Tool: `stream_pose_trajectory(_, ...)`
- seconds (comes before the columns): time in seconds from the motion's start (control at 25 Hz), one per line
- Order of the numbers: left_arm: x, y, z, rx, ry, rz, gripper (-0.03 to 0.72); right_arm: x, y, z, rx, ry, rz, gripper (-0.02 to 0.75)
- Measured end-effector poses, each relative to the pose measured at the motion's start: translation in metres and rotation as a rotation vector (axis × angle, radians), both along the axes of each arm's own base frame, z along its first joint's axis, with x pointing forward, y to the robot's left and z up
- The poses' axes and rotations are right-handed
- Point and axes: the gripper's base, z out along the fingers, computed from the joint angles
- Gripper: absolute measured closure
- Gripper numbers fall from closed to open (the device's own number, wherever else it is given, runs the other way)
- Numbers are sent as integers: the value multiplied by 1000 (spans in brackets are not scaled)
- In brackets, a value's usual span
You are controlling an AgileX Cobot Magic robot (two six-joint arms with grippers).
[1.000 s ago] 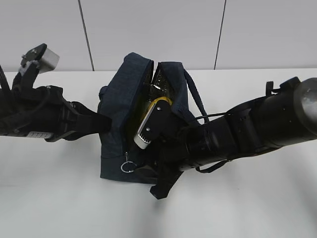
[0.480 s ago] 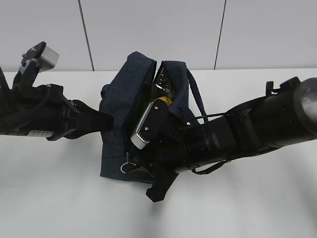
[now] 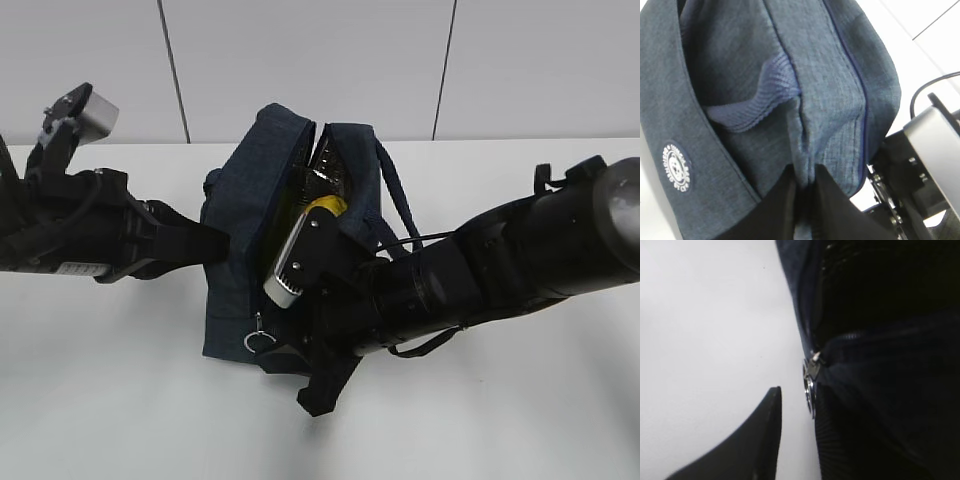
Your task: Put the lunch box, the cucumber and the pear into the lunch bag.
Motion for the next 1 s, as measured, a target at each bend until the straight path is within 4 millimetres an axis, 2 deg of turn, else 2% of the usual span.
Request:
stream_pose_trajectory(0.2, 0, 0, 0, 0, 0, 0, 682, 0, 0, -3, -5, 8, -2, 627)
stream_pose_trajectory(0.48, 0, 0, 0, 0, 0, 0, 682, 0, 0, -5, -9, 12, -3, 731)
stream_pose_trajectory(1.0, 0, 0, 0, 0, 0, 0, 682, -4, 1, -2, 20, 23, 33, 738)
